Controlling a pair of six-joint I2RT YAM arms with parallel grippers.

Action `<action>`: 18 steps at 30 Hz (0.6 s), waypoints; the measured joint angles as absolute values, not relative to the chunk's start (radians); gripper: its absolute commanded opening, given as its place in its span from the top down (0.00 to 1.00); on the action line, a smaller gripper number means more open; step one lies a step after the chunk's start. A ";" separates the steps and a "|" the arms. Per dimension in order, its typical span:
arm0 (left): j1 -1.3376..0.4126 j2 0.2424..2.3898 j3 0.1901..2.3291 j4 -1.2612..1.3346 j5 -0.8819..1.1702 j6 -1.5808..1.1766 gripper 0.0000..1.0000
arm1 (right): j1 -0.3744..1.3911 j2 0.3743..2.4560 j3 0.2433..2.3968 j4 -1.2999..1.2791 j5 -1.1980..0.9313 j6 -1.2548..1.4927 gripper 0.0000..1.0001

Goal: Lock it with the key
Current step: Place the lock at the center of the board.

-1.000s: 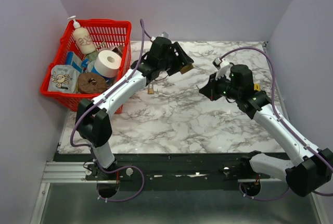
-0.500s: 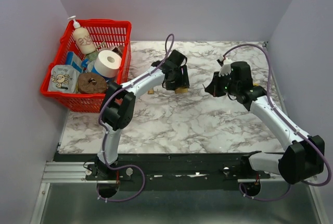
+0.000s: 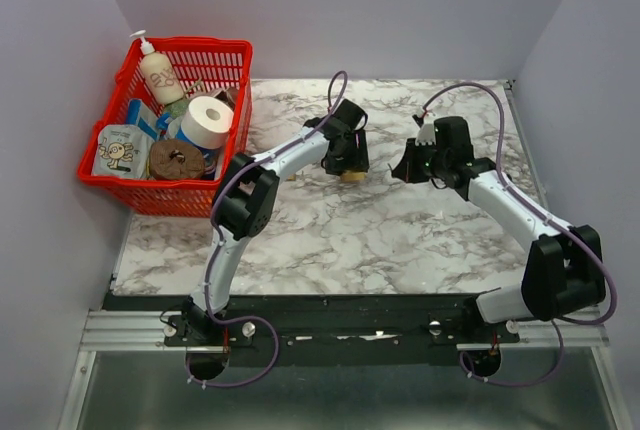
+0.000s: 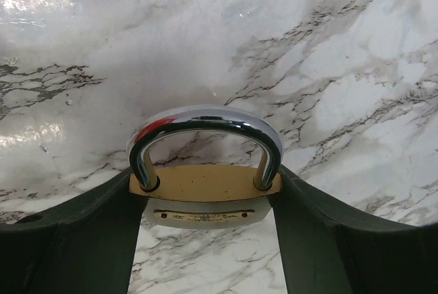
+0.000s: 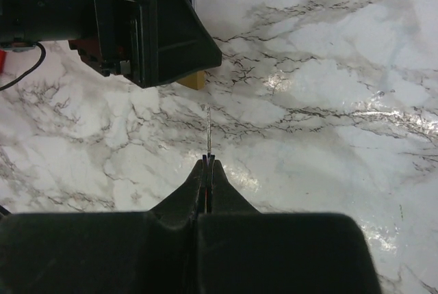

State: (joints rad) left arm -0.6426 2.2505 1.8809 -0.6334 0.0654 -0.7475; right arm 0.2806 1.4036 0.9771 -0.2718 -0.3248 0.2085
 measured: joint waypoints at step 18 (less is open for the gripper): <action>-0.644 2.308 1.920 -0.655 0.056 -0.748 0.33 | 0.266 1.610 1.010 -0.180 -0.318 0.284 0.99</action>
